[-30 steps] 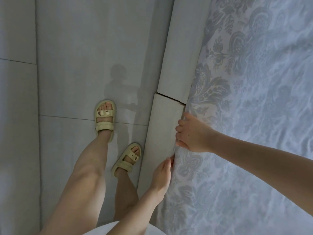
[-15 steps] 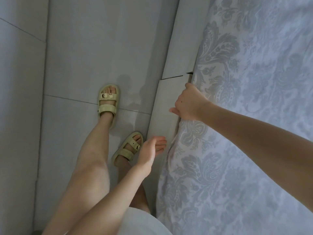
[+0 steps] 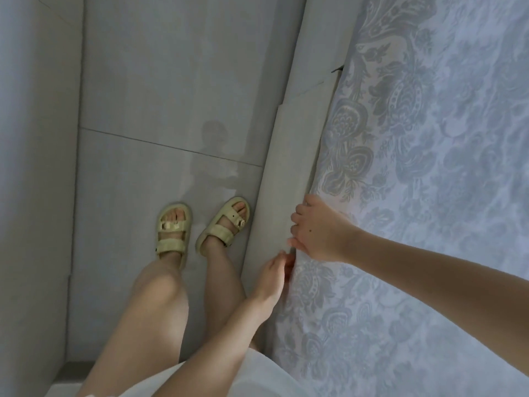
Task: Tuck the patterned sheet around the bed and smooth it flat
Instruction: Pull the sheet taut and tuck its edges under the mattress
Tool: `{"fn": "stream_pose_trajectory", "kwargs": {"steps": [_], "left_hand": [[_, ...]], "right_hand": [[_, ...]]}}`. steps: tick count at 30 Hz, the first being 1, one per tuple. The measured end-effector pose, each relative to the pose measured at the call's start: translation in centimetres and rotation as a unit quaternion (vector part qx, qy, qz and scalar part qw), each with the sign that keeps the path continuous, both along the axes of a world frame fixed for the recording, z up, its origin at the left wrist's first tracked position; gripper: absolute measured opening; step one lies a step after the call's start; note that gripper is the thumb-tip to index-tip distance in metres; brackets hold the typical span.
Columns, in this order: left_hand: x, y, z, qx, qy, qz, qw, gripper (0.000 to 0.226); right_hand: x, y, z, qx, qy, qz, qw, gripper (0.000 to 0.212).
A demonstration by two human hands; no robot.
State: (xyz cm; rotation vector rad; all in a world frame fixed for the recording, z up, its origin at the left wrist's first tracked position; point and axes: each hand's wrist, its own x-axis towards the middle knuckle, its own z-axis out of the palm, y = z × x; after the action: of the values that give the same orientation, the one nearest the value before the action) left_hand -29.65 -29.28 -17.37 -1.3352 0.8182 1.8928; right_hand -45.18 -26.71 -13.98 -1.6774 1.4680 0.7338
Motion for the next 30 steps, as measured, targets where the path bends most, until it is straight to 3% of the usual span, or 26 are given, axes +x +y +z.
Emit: {"fn": "stream_pose_trajectory", "kwargs": {"steps": [4,8,14,17,21,24,27,30], "left_hand": [[0.1,1.4,-0.8,0.032,-0.011,0.003,0.999,0.046],[0.2,0.1,-1.5,0.060,-0.001,0.009,0.998,0.040],[6.3,-0.2,-0.3,-0.068,-0.004,0.036,0.997,0.038],[10.3,1.7,1.1,-0.049,0.022,0.004,0.999,0.046],[13.1,4.1,0.7,0.011,0.026,-0.025,0.999,0.043],[13.4,4.7,-0.3,-0.015,0.038,-0.050,0.998,0.037],[13.9,5.5,-0.8,-0.035,0.027,-0.064,0.997,0.040],[14.6,6.4,-0.9,0.014,-0.011,-0.055,0.998,0.044]], "right_hand": [[1.4,-1.5,-0.4,0.088,0.066,0.098,0.989,0.038],[3.1,-2.6,-2.4,0.201,0.120,0.085,0.968,0.038],[4.2,-1.4,-0.8,0.093,0.117,-0.015,0.989,0.036],[7.0,0.3,0.6,-0.012,0.108,-0.008,0.994,0.024],[11.8,2.9,2.0,0.008,0.033,0.016,0.999,0.027],[13.6,4.8,1.6,0.041,0.018,0.012,0.999,0.041],[14.1,6.0,0.8,0.019,0.006,0.004,1.000,0.046],[14.1,6.4,-0.1,-0.011,-0.006,-0.011,1.000,0.040]]}}
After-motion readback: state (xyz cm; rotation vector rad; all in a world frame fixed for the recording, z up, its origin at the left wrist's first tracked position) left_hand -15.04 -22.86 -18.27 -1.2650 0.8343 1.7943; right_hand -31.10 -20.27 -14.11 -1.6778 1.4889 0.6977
